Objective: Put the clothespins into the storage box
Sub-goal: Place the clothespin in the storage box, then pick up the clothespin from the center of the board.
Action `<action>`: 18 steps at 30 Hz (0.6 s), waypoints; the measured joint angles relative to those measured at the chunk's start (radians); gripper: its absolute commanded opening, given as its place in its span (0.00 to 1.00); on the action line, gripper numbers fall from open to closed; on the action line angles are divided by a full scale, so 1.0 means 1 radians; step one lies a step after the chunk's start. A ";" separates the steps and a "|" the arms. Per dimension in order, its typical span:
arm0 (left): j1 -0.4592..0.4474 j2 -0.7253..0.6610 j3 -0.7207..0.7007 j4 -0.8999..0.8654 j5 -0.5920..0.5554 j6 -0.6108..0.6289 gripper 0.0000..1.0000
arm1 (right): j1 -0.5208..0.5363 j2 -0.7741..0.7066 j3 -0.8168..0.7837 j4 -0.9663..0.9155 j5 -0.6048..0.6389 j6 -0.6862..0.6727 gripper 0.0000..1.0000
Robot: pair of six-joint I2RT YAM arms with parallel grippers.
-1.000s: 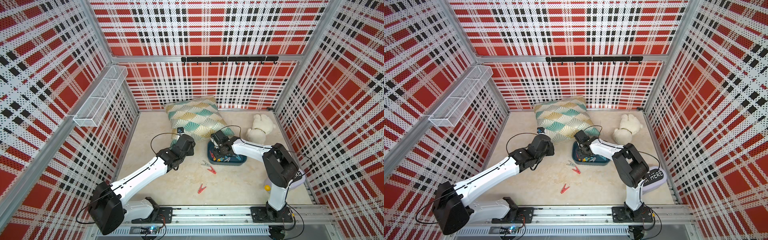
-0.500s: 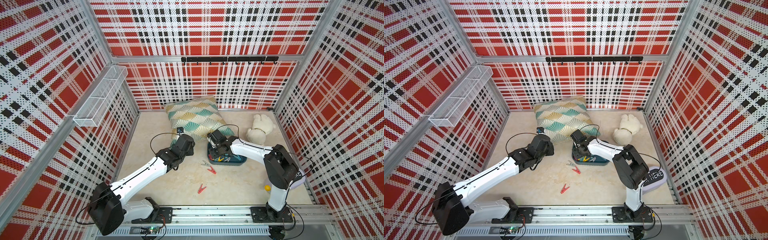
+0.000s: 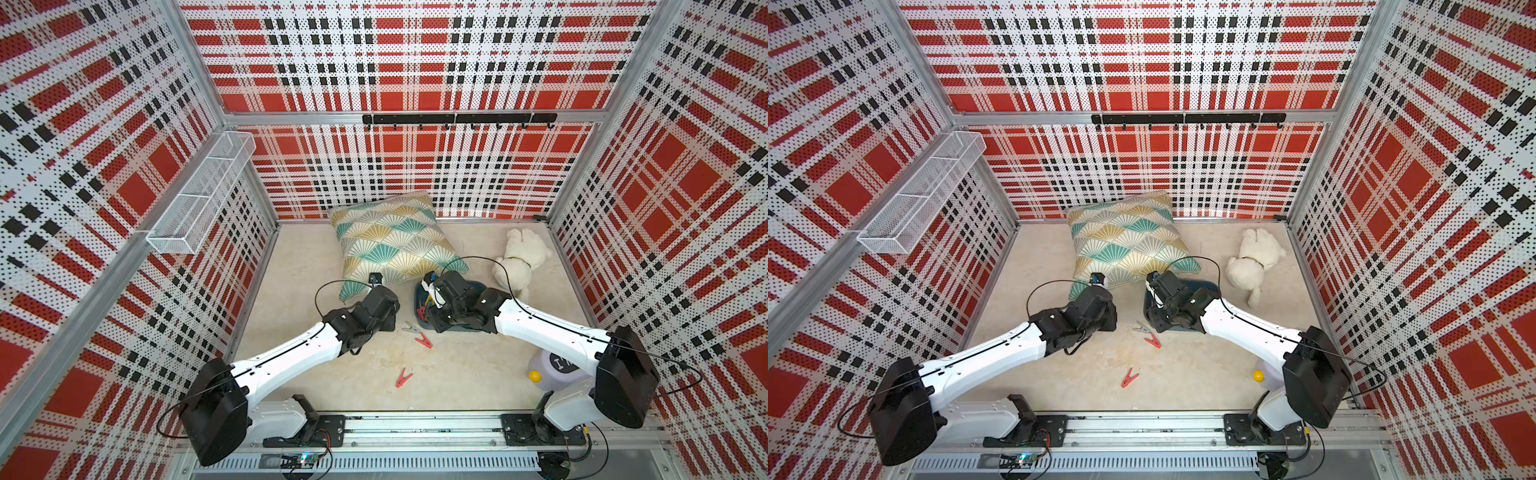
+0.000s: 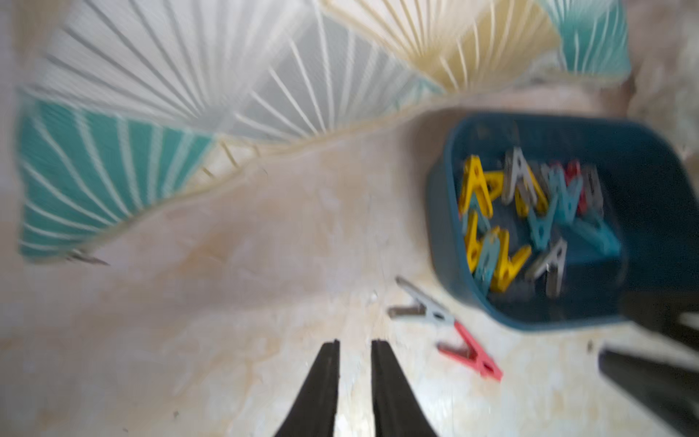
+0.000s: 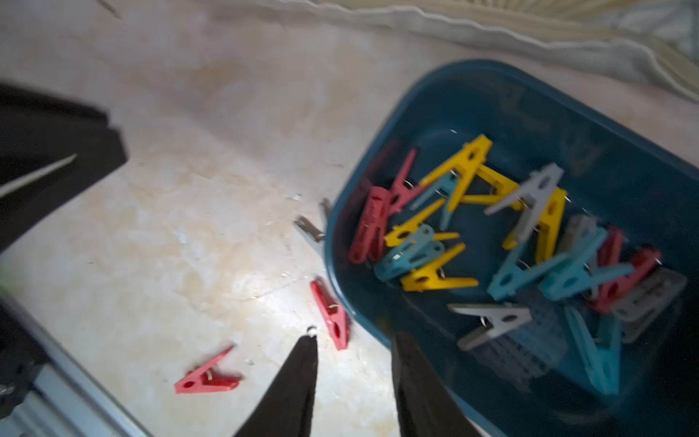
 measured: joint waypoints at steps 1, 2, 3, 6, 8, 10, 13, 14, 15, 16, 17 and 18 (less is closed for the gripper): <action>-0.037 0.000 -0.027 0.004 0.014 -0.018 0.23 | -0.027 -0.009 -0.013 -0.003 0.013 0.009 0.40; -0.072 0.001 -0.051 0.004 0.023 -0.039 0.23 | -0.050 -0.016 -0.019 -0.004 0.023 0.015 0.40; -0.117 0.005 -0.074 0.004 0.034 -0.063 0.23 | -0.076 -0.028 -0.025 -0.003 0.032 0.020 0.40; -0.226 0.042 -0.102 0.005 0.050 -0.122 0.23 | -0.137 -0.063 -0.029 -0.003 0.059 0.023 0.40; -0.278 0.080 -0.103 0.014 0.053 -0.157 0.23 | -0.154 -0.077 -0.029 -0.002 0.071 0.022 0.40; -0.315 0.118 -0.103 0.028 0.055 -0.184 0.23 | -0.163 -0.081 -0.029 -0.002 0.074 0.021 0.40; -0.347 0.171 -0.103 0.043 0.054 -0.215 0.23 | -0.168 -0.081 -0.029 -0.001 0.074 0.019 0.40; -0.352 0.182 -0.103 0.048 0.050 -0.221 0.23 | -0.169 -0.081 -0.030 0.001 0.074 0.018 0.41; -0.358 0.189 -0.097 0.056 0.049 -0.229 0.23 | -0.169 -0.081 -0.031 0.004 0.074 0.018 0.40; -0.360 0.198 -0.095 0.060 0.048 -0.235 0.23 | -0.169 -0.081 -0.033 0.006 0.073 0.016 0.40; -0.362 0.205 -0.095 0.061 0.047 -0.240 0.23 | -0.169 -0.081 -0.036 0.007 0.072 0.016 0.40; -0.363 0.212 -0.095 0.059 0.045 -0.242 0.23 | -0.169 -0.081 -0.041 0.010 0.070 0.016 0.40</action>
